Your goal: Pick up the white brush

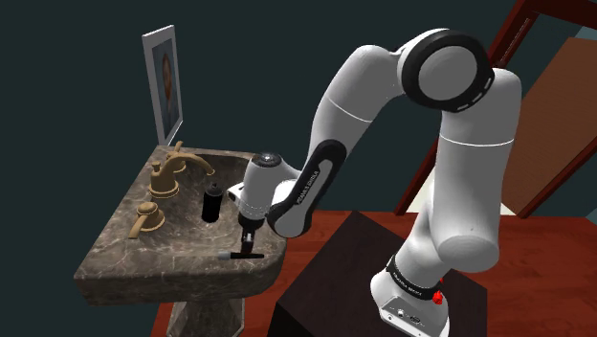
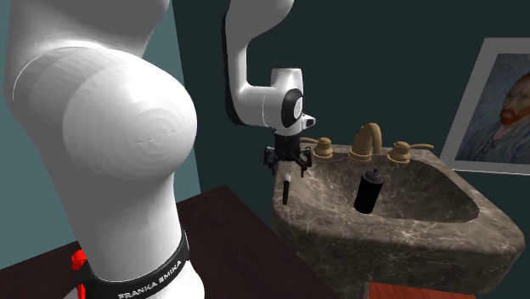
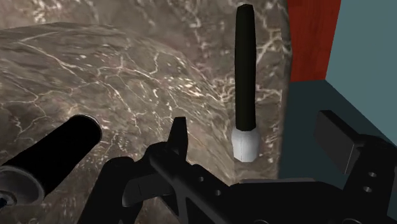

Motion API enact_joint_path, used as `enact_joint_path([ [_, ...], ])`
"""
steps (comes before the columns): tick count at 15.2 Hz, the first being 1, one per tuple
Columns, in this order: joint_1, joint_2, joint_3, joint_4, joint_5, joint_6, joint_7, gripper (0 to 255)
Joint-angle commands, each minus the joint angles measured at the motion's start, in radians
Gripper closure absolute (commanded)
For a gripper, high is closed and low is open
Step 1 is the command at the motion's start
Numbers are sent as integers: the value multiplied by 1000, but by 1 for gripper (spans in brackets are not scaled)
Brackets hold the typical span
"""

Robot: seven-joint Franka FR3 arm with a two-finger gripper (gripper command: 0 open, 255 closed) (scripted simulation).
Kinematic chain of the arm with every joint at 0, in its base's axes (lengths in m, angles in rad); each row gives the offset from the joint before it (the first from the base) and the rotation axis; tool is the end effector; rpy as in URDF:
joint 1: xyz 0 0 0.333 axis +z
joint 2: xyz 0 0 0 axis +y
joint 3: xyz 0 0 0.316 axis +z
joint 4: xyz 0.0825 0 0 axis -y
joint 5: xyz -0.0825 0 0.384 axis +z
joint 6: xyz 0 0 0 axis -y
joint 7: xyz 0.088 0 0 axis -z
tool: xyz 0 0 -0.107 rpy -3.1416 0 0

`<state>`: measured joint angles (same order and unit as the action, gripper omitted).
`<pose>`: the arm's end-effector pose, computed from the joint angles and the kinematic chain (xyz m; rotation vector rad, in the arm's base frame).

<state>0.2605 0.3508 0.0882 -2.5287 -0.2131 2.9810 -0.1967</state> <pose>0.4286 0.1746 0.1551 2.9144 1.1423 0.1662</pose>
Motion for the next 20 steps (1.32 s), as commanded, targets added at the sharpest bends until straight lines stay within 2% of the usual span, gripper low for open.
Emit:
enact_joint_path([
  [1,25,59,-19,24,-26,34,3,0],
  [8,73,184,-72,66,-45,120,26,0],
  [10,74,184,-72,66,-45,120,25,0],
  [11,75,184,-72,66,-44,119,26,255],
  [20,73,184,-72,66,-45,120,25,255],
])
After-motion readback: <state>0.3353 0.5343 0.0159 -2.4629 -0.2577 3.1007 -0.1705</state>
